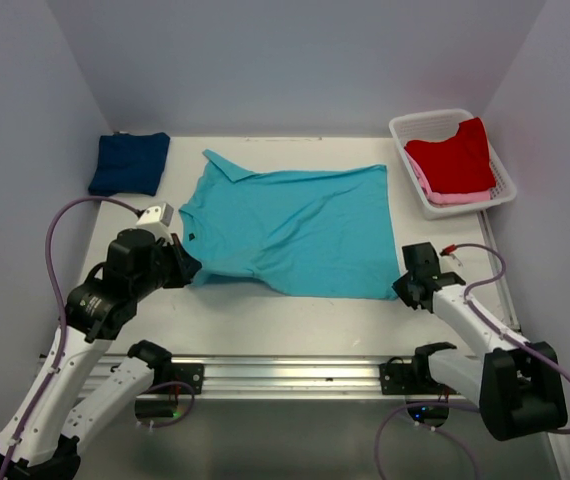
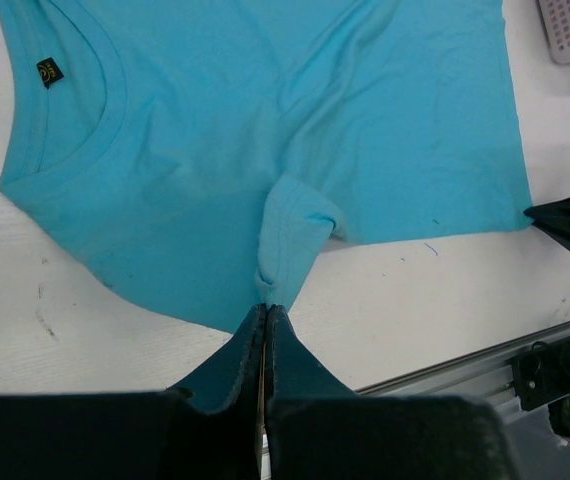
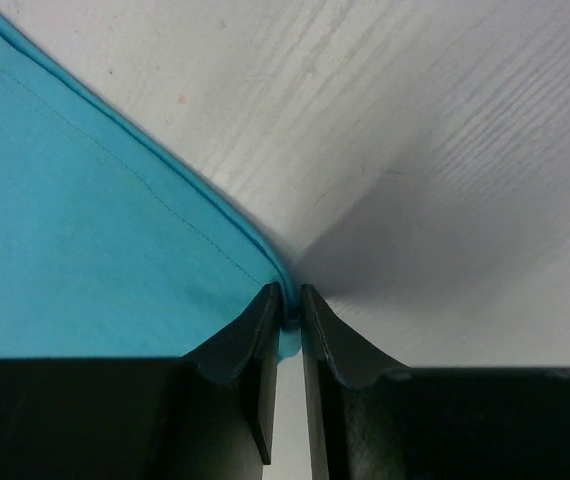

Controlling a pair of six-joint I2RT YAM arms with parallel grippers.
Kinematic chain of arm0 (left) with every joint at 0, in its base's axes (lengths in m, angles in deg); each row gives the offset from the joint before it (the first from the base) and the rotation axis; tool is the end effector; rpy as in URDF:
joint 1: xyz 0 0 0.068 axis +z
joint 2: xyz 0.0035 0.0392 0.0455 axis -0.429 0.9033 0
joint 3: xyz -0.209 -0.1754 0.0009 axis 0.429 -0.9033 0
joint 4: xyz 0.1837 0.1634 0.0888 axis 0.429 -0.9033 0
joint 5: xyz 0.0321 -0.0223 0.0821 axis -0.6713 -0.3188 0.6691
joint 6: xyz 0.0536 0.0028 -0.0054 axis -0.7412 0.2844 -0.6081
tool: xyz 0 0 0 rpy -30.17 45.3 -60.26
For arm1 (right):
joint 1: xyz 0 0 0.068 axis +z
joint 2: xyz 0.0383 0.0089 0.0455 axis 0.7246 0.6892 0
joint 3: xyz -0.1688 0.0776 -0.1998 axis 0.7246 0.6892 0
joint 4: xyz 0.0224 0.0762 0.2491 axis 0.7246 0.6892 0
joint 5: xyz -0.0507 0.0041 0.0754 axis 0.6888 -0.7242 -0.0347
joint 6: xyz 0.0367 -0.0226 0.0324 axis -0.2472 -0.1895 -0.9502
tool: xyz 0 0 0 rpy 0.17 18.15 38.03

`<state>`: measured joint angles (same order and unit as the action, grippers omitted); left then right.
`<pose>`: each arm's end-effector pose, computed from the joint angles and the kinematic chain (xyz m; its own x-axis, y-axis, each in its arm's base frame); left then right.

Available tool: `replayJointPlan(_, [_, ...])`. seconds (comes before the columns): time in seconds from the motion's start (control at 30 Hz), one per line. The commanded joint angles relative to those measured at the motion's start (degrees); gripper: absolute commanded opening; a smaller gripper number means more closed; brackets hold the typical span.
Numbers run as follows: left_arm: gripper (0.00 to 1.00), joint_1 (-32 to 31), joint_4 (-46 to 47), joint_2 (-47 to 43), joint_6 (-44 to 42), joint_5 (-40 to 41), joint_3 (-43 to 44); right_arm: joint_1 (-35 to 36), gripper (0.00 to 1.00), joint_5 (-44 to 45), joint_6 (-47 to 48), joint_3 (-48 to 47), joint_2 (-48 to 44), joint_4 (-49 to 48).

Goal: Fold and stack the t-shirts
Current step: Flatten the tshirt out

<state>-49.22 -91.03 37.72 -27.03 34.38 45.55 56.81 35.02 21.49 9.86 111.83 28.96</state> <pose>0.1124 -0.0500 0.3327 -0.6660 -0.2847 -0.6895 0.0712 0.8959 -0.4386 0.1801 0.0223 0.1550 -0.4374 0.7834 -0.4415 0.7573 0.5857 0.2890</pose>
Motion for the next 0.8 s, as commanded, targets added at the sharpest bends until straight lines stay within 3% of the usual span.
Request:
replayJointPlan(0.0, [0.0,-0.4,1.4,-0.3,-0.1,0.5,-0.3,-0.2,0.18,1.1,0.9,0.9,-4.4,4.7])
replayJointPlan(0.13, [0.0,-0.4,1.8,-0.2,-0.1,0.4,-0.7,-0.2,0.0,0.7,2.6,0.5,-8.3,6.2])
replayJointPlan(0.33, [0.0,-0.4,3.2,-1.4,-0.5,0.5,-1.5,-0.3,0.0,1.0,6.1,-2.6,-13.2,9.1])
replayJointPlan(0.5, [0.0,-0.4,5.7,-2.1,-1.5,6.2,-5.2,-0.2,0.0,2.6,8.9,-4.9,-14.6,8.7])
replayJointPlan(0.63, [0.0,-0.4,8.5,0.6,-2.2,9.8,-9.3,-0.2,0.0,3.6,11.6,-7.7,-13.6,9.1])
replayJointPlan(0.77, [0.0,-0.4,8.7,4.5,-1.7,8.6,-8.0,-0.2,0.0,4.1,13.7,-11.2,-12.1,9.4])
